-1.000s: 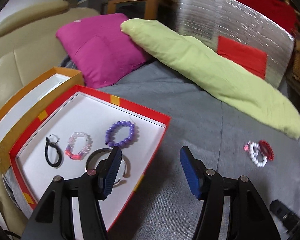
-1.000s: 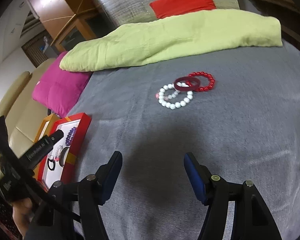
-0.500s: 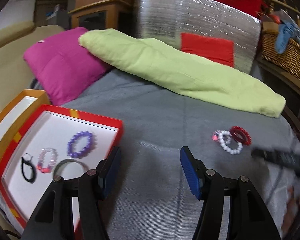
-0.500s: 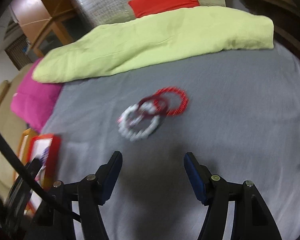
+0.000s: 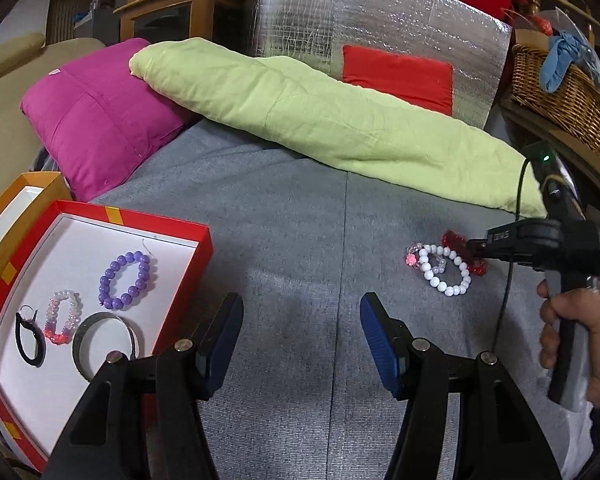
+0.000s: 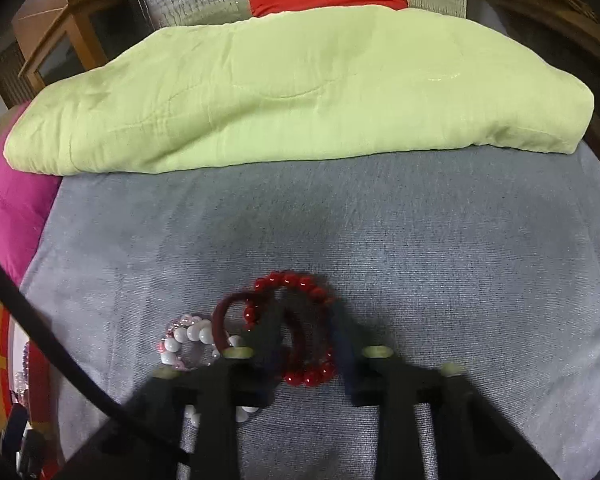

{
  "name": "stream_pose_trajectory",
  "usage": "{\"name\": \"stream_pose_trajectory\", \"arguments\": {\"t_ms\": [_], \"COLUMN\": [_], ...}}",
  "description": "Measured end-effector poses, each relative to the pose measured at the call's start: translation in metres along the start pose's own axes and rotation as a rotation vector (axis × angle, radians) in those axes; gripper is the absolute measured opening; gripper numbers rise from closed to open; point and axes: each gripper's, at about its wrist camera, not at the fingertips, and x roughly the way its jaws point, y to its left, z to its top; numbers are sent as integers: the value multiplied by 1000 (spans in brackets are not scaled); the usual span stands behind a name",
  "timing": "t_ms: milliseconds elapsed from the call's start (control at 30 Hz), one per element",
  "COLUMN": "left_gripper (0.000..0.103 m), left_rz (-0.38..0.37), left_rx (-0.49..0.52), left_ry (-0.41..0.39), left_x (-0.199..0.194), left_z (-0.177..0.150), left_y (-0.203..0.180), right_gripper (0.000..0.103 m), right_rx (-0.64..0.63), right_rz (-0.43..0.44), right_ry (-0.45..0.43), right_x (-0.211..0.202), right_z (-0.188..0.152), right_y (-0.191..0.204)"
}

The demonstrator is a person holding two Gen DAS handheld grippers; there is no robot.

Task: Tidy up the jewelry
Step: 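Grasp the red bead bracelet and dark red bangle with the right tool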

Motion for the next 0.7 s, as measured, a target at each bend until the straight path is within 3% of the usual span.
{"name": "stream_pose_trajectory", "arguments": {"t_ms": [200,467,567,700], "left_gripper": [62,62,62,62], "left_rz": [21,24,14,-1], "left_rx": [-3,-5,-1,2], "left_ry": [4,13,15,10], "left_x": [-1,2,3,1], "left_z": [-3,-3,-2,-1], "left_y": [0,1,-1,-3], "right_gripper": [2,3,14,19], "right_rx": [9,17,3,11], "right_rz": [-2,-12,-32,-13], "right_ry": [-38,29,53,59], "right_x": [-18,2,12,12], "right_z": [-13,-1,-1,0], "right_y": [-5,0,2,1]}}
